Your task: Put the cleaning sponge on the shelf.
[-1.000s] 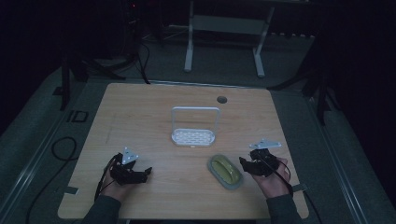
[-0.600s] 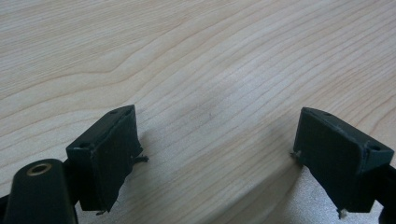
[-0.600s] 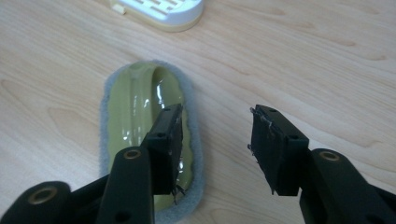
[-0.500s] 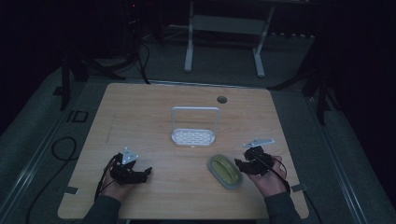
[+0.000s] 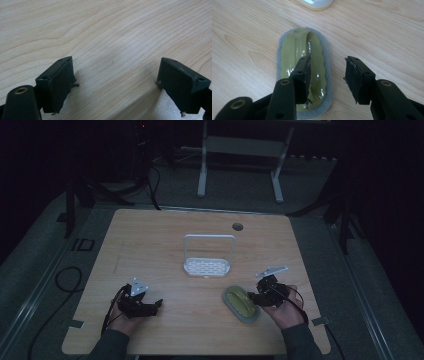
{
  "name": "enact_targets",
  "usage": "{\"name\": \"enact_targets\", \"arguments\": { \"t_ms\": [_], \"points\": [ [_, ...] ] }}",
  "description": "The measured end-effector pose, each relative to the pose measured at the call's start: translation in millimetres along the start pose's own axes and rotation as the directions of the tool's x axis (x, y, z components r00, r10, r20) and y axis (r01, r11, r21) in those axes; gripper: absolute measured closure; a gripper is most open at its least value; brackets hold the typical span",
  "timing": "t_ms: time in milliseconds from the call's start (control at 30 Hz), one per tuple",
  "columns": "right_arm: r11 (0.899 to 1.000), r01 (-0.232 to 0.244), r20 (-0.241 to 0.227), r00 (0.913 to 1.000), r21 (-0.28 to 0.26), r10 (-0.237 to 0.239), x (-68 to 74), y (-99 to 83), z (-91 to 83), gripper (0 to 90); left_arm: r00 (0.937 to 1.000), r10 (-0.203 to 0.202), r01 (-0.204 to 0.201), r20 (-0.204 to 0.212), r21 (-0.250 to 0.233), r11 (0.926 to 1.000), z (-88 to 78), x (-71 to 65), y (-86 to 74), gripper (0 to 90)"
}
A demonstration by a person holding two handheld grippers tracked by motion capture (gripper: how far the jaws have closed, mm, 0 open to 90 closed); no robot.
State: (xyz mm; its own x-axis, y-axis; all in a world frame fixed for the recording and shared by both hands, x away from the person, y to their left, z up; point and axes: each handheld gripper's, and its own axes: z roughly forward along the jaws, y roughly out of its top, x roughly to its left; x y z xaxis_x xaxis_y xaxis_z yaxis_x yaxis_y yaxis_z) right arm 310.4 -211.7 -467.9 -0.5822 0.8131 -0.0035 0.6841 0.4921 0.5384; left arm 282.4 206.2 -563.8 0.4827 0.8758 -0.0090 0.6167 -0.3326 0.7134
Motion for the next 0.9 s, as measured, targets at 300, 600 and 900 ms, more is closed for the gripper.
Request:
{"name": "enact_targets", "arguments": {
  "t_ms": [300, 600, 900],
  "points": [
    [0.999, 0.023, -0.015, 0.9996, 0.034, -0.023, 5.1, 4.7, 3.1, 56.2, 1.0, -0.001, 0.001, -0.001, 0.0, 1.0, 0.0, -0.1, 0.0, 14.2],
    [0.998, 0.045, -0.026, 0.9987, 0.054, -0.044, 8.1, 8.6, 5.8, 57.1, 1.0, 0.0, 0.0, 0.0, -0.001, 1.0, 0.0, 0.0, 0.0, 14.3],
    [0.996, 0.059, -0.052, 0.9971, 0.072, -0.056, 11.7, 14.8, 7.2, 56.8, 1.0, -0.002, 0.002, 0.0, -0.002, 1.0, 0.1, -0.1, 0.0, 14.3]
  ]
}}
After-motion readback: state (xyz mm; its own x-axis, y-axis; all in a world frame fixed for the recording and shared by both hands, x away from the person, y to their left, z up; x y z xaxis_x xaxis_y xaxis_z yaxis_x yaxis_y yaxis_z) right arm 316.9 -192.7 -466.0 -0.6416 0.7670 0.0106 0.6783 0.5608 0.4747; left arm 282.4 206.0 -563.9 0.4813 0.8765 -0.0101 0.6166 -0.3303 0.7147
